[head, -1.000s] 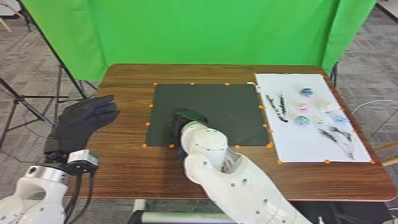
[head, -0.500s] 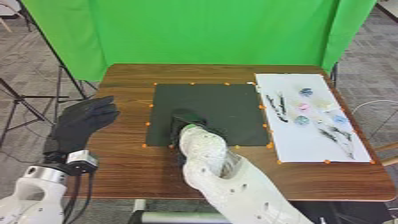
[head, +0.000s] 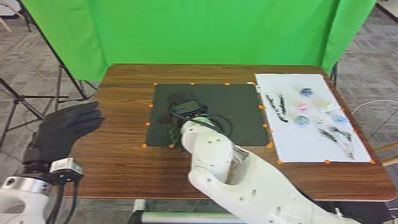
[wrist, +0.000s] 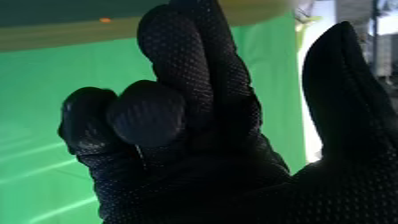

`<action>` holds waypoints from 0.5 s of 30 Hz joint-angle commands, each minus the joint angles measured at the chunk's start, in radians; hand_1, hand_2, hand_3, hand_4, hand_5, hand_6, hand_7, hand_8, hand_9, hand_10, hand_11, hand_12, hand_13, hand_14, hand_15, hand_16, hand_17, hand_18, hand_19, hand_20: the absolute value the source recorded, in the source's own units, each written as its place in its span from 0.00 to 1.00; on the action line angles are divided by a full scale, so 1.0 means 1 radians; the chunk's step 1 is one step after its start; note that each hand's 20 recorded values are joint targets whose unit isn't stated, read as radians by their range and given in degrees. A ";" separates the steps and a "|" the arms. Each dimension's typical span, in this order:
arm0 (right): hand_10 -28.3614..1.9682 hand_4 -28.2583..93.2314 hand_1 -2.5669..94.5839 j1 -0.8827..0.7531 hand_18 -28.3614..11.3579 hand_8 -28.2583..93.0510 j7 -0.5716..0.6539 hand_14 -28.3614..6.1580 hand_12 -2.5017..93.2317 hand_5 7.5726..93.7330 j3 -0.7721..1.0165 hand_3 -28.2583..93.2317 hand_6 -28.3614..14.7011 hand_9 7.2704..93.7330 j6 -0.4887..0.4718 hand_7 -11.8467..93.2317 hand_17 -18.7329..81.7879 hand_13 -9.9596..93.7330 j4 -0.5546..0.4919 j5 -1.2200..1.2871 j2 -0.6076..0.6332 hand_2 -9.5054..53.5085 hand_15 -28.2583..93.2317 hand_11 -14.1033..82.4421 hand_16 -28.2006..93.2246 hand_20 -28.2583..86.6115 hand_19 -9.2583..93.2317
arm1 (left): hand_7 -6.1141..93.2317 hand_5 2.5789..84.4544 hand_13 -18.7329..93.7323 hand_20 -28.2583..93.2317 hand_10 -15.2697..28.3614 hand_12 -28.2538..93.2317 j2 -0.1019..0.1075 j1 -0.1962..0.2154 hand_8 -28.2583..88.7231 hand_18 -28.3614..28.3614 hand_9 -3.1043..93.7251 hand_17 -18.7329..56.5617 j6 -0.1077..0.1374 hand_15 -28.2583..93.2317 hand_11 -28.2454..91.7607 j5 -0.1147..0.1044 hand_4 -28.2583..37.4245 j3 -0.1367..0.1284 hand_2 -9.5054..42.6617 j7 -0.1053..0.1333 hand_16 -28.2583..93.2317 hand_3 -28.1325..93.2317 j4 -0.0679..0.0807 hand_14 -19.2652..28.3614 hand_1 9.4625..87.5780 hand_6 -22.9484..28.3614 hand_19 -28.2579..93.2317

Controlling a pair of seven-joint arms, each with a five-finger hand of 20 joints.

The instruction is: Arrange flowers

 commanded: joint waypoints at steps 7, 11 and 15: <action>0.19 0.07 0.28 -0.348 0.05 0.16 0.001 0.34 0.24 0.72 0.499 0.84 0.44 0.71 0.084 0.28 0.56 0.70 -0.334 0.263 0.461 0.21 0.83 0.49 0.40 0.31 1.00 | 0.25 0.53 0.40 0.32 0.85 0.32 -0.096 0.312 0.15 0.90 0.45 0.13 0.020 0.74 0.52 -0.038 0.19 -0.179 0.25 0.063 0.12 0.91 -0.051 1.00 0.22 0.69 0.71; 0.19 0.07 0.29 -0.506 0.05 0.16 0.048 0.34 0.24 0.70 0.676 0.85 0.43 0.70 0.138 0.27 0.56 0.70 -0.340 0.275 0.506 0.20 0.83 0.47 0.39 0.30 1.00 | 0.25 0.53 0.40 0.32 0.85 0.32 -0.095 0.327 0.15 0.90 0.45 0.13 0.014 0.74 0.52 -0.040 0.18 -0.181 0.25 0.078 0.12 0.91 -0.053 1.00 0.22 0.70 0.71; 0.19 0.06 0.29 -0.571 0.05 0.16 0.073 0.35 0.23 0.69 0.768 0.85 0.43 0.70 0.148 0.27 0.56 0.70 -0.310 0.267 0.521 0.20 0.83 0.47 0.39 0.29 1.00 | 0.25 0.53 0.40 0.32 0.85 0.32 -0.081 0.332 0.15 0.90 0.45 0.13 0.023 0.74 0.52 -0.052 0.18 -0.170 0.25 0.100 0.12 0.91 -0.049 1.00 0.22 0.70 0.71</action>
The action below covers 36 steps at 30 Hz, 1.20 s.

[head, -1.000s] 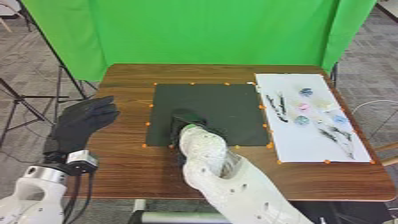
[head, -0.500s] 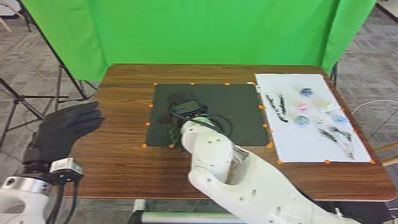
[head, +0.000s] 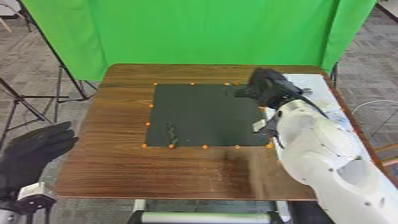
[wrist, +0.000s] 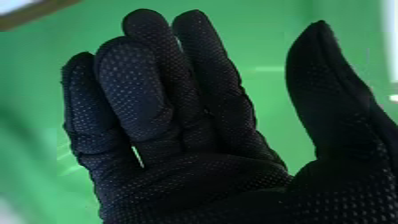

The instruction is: Arrange flowers

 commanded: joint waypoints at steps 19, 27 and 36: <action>0.20 0.06 0.32 -0.462 0.07 0.16 0.201 0.40 0.27 0.68 0.442 0.85 0.39 0.71 -0.036 0.26 0.61 0.74 0.080 -0.106 0.179 0.16 0.86 0.57 0.40 0.39 1.00 | 0.25 0.54 0.40 0.33 0.86 0.33 0.073 -0.051 0.15 0.90 0.46 0.13 0.011 0.75 0.53 -0.023 0.18 0.112 0.25 0.028 0.12 0.92 0.020 1.00 0.22 0.70 0.71; 0.17 0.06 0.33 -0.446 0.08 0.17 0.220 0.40 0.27 0.66 0.416 0.84 0.37 0.69 -0.082 0.24 0.63 0.75 0.135 -0.107 0.177 0.13 0.88 0.61 0.41 0.41 1.00 | 0.25 0.54 0.40 0.33 0.86 0.32 0.073 -0.053 0.15 0.90 0.46 0.13 0.009 0.75 0.53 -0.020 0.18 0.110 0.25 0.022 0.12 0.92 0.017 1.00 0.22 0.70 0.71; 0.12 0.06 0.35 -0.473 0.07 0.17 0.246 0.39 0.26 0.67 0.436 0.84 0.34 0.67 -0.108 0.22 0.62 0.74 0.166 -0.081 0.173 0.11 0.89 0.62 0.40 0.39 1.00 | 0.25 0.54 0.40 0.33 0.86 0.32 0.072 -0.045 0.15 0.90 0.46 0.13 0.011 0.75 0.53 -0.022 0.18 0.107 0.25 0.034 0.12 0.92 0.015 1.00 0.22 0.70 0.71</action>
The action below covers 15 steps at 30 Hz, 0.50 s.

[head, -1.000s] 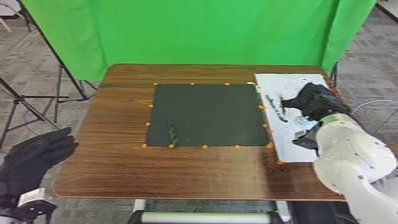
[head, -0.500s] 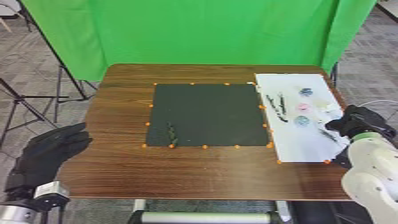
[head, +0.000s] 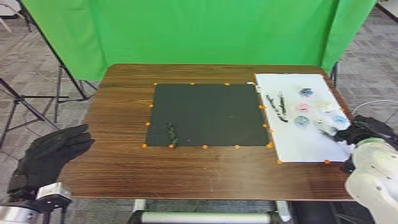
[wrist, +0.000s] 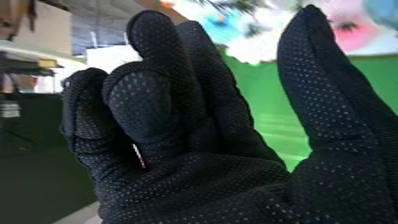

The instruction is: Arrange flowers

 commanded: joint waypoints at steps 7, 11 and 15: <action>0.12 0.06 0.37 -0.029 0.07 0.17 0.023 0.38 0.26 0.68 -0.006 0.85 0.33 0.67 -0.038 0.22 0.62 0.73 0.021 0.012 -0.013 0.09 0.89 0.62 0.40 0.39 1.00 | 0.25 0.54 0.40 0.33 0.86 0.32 -0.004 0.023 0.15 0.90 0.45 0.13 0.002 0.75 0.53 -0.008 0.18 -0.006 0.25 0.010 0.12 0.92 -0.003 1.00 0.22 0.70 0.71; 0.13 0.05 0.38 0.000 0.07 0.17 0.025 0.38 0.26 0.69 -0.048 0.85 0.34 0.67 -0.020 0.22 0.62 0.73 0.039 -0.004 -0.010 0.09 0.89 0.63 0.40 0.39 1.00 | 0.25 0.54 0.40 0.33 0.86 0.32 -0.007 0.012 0.15 0.90 0.45 0.13 -0.003 0.75 0.53 -0.004 0.18 -0.004 0.25 -0.003 0.12 0.92 -0.003 1.00 0.23 0.70 0.71; 0.14 0.05 0.38 0.005 0.08 0.17 0.028 0.39 0.25 0.69 -0.051 0.85 0.35 0.67 -0.040 0.23 0.62 0.73 0.040 0.008 -0.017 0.09 0.89 0.63 0.39 0.39 1.00 | 0.25 0.54 0.40 0.33 0.86 0.32 -0.008 0.008 0.15 0.90 0.45 0.13 -0.006 0.75 0.53 -0.007 0.18 0.000 0.25 0.004 0.12 0.92 -0.001 1.00 0.22 0.70 0.71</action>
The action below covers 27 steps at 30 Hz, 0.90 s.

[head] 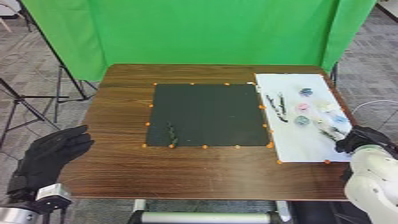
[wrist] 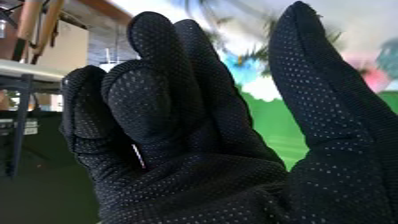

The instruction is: Arrange flowers

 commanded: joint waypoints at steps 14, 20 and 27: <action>0.36 0.00 0.59 0.027 0.14 0.30 0.026 0.48 0.32 0.79 -0.057 0.81 0.44 0.78 0.010 0.27 0.65 0.77 0.068 -0.065 0.000 0.08 0.87 0.59 0.41 0.38 1.00 | 0.25 0.54 0.40 0.33 0.86 0.32 -0.010 0.008 0.15 0.90 0.45 0.13 -0.009 0.75 0.53 -0.006 0.18 0.004 0.25 0.007 0.12 0.92 0.001 1.00 0.23 0.70 0.71; 0.45 0.00 0.63 -0.017 0.17 0.32 0.003 0.52 0.32 0.84 -0.024 0.79 0.49 0.83 0.093 0.29 0.68 0.81 0.052 -0.102 0.005 0.09 0.86 0.60 0.41 0.41 1.00 | 0.25 0.54 0.40 0.33 0.86 0.33 -0.012 0.012 0.16 0.90 0.45 0.13 -0.008 0.75 0.53 -0.005 0.18 0.001 0.25 0.004 0.12 0.92 -0.002 1.00 0.23 0.70 0.71; 0.49 0.00 0.61 0.027 0.18 0.35 -0.018 0.56 0.30 0.88 -0.054 0.83 0.52 0.88 0.175 0.30 0.72 0.85 0.051 -0.133 0.018 0.07 0.86 0.63 0.42 0.47 1.00 | 0.25 0.54 0.40 0.33 0.86 0.33 -0.014 0.020 0.16 0.90 0.45 0.13 -0.006 0.75 0.53 -0.005 0.18 -0.009 0.25 0.003 0.12 0.92 -0.005 1.00 0.23 0.70 0.71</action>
